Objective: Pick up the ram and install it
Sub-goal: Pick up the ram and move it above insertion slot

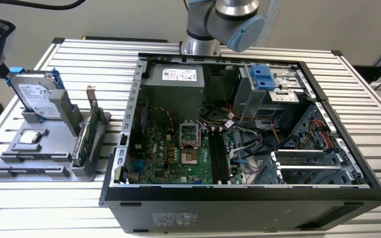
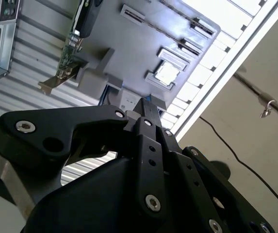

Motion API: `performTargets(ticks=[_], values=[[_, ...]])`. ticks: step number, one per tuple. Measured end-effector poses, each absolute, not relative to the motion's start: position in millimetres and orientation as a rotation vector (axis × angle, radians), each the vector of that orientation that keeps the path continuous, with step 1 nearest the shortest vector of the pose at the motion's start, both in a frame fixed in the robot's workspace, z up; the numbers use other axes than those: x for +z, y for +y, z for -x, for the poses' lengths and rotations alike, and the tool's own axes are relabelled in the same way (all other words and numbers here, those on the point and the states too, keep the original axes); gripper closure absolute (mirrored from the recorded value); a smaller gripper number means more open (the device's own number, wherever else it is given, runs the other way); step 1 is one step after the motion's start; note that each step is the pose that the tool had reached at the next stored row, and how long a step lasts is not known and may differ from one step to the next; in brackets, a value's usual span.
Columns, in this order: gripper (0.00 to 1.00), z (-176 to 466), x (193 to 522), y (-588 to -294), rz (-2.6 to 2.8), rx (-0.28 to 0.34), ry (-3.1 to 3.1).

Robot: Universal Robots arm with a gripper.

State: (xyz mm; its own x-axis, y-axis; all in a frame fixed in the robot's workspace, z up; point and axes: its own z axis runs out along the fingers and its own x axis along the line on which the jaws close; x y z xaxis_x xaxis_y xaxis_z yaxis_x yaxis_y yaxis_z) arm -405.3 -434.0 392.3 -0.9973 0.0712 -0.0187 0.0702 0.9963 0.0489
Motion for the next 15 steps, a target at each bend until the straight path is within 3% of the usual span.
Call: performTargets(ticks=[15], values=[[1.00,406.3,392.2,-443.4,-0.110,0.075,3.118]])
